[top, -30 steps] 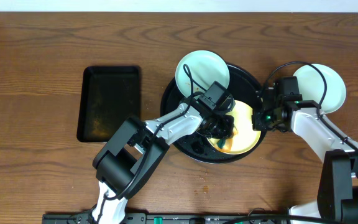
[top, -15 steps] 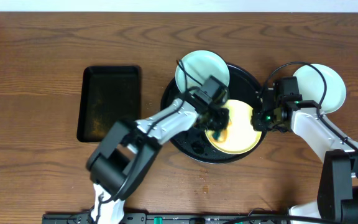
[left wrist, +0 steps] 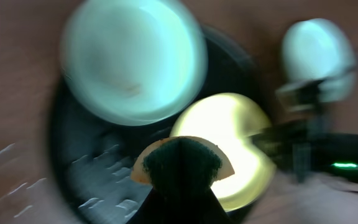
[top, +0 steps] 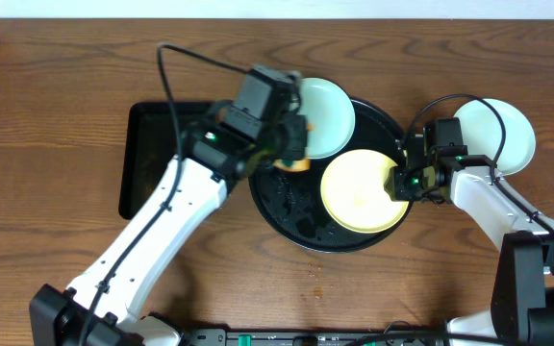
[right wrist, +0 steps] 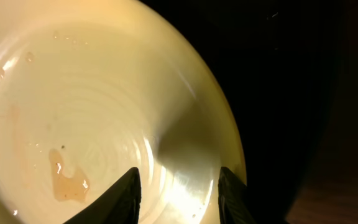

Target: Clean dirty plates on tray and stack at the side

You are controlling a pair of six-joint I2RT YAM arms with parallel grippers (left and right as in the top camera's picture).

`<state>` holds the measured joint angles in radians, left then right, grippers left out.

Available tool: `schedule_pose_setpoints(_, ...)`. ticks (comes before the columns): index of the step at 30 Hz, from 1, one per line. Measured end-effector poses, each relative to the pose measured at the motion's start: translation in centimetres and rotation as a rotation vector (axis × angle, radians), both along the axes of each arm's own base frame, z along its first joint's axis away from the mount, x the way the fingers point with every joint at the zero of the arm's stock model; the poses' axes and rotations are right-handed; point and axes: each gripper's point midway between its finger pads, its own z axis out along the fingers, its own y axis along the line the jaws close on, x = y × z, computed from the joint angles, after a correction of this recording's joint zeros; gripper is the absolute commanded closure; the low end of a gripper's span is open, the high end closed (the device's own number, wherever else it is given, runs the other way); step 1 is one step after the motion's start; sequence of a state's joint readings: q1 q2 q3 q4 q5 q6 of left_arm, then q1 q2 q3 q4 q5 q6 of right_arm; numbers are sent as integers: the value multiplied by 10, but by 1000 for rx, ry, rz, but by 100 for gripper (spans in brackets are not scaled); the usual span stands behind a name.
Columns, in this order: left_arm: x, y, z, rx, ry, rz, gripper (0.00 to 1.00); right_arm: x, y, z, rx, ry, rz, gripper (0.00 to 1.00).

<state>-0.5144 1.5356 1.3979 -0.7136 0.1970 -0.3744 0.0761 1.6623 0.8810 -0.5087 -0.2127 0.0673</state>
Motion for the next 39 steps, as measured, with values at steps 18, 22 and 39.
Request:
schedule_pose_setpoints(18, -2, 70, -37, 171, 121, 95, 92, 17, 7, 41, 11, -87, 89, 62)
schedule_pose_setpoints(22, -2, 70, -38, 173, 121, 93, 93, 26, -9, 49, -89, -128, 85, 63)
schedule_pose_setpoints(39, -1, 82, -45, 230, 117, 121, 92, 20, -16, -9, -122, -7, 103, 99)
